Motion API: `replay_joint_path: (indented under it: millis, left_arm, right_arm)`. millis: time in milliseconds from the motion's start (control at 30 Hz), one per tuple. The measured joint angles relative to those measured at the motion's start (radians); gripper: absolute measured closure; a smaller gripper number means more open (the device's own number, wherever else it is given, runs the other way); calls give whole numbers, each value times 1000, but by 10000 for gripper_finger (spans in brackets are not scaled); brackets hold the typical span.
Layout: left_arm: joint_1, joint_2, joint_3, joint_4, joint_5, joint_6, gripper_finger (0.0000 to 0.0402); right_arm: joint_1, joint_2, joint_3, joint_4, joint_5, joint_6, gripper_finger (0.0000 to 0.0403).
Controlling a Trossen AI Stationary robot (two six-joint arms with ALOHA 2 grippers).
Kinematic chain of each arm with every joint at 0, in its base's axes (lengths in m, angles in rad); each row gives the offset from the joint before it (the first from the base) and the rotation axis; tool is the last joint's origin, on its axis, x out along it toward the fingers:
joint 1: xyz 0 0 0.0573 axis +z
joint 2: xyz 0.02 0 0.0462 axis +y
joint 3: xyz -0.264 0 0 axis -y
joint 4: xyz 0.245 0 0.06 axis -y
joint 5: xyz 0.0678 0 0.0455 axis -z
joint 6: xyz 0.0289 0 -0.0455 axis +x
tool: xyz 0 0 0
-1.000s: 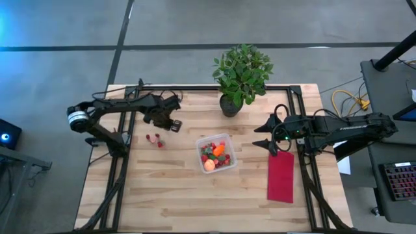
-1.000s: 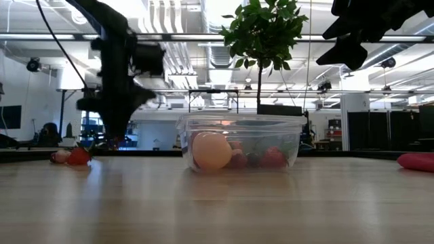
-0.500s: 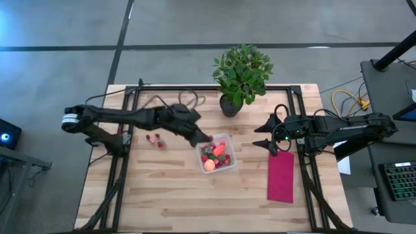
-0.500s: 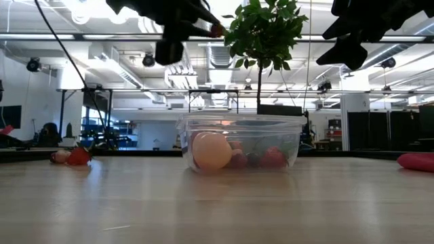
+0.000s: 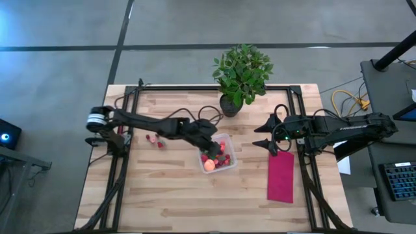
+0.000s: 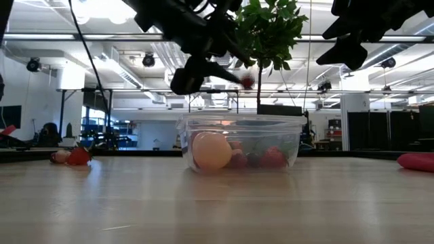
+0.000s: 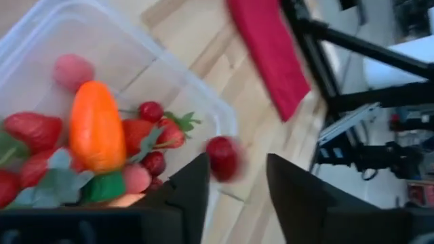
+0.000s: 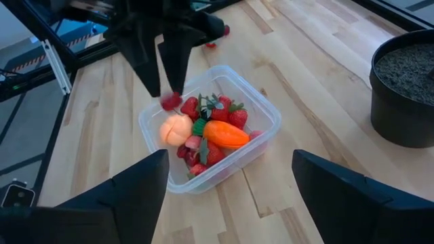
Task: Pick and placing Produce into tupperware
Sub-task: Put the red cherry into the transparent bin, then put the red strawberry into the transparent bin
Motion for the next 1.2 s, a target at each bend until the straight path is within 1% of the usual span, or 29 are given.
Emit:
replay_joint_path:
  millis: [100, 200, 267, 333, 367, 433, 533, 600, 667, 767, 867, 967, 1100, 1200]
  left_arm:
    - [4, 3, 20, -100, 10, 16, 237]
    - [12, -21, 30, -238, 15, 83, 214]
    - [13, -47, 36, -331, 15, 154, 208]
    - [13, -81, 38, -421, 13, 264, 206]
    - [12, -103, 38, -490, -3, 316, 206]
    - [10, -146, 39, -623, -98, 402, 206]
    - [8, -201, 33, -882, -286, 417, 205]
    - [10, -232, 28, -1002, -336, 431, 205]
    - [8, -269, 9, -1064, -334, 492, 205]
    - [-4, -338, -57, -1026, -326, 572, 205]
    - [-4, -397, -153, -962, -322, 575, 205]
    - [-2, -445, -268, -894, -308, 500, 205]
    - [-3, -517, -419, -782, -259, 363, 205]
    - [-3, -568, -501, -738, -251, 278, 205]
  right_arm:
    - [0, 0, 0, 0, 0, 0, 97]
    - [0, 0, 0, 0, 0, 0, 94]
    - [0, 0, 0, 0, 0, 0, 92]
    - [0, 0, 0, 1, 0, 0, 93]
    - [0, 0, 0, 0, 0, 0, 93]
    - [0, 0, 0, 1, 0, 0, 96]
    - [0, 0, 0, 1, 0, 0, 98]
    - [0, 0, 0, 0, 0, 0, 99]
    - [0, 0, 0, 1, 0, 0, 99]
    - [0, 0, 0, 1, 0, 0, 96]
    - [0, 0, 0, 0, 0, 0, 94]
    - [0, 0, 0, 1, 0, 0, 96]
    - [0, 0, 0, 1, 0, 0, 100]
    - [0, 0, 0, 2, 0, 0, 99]
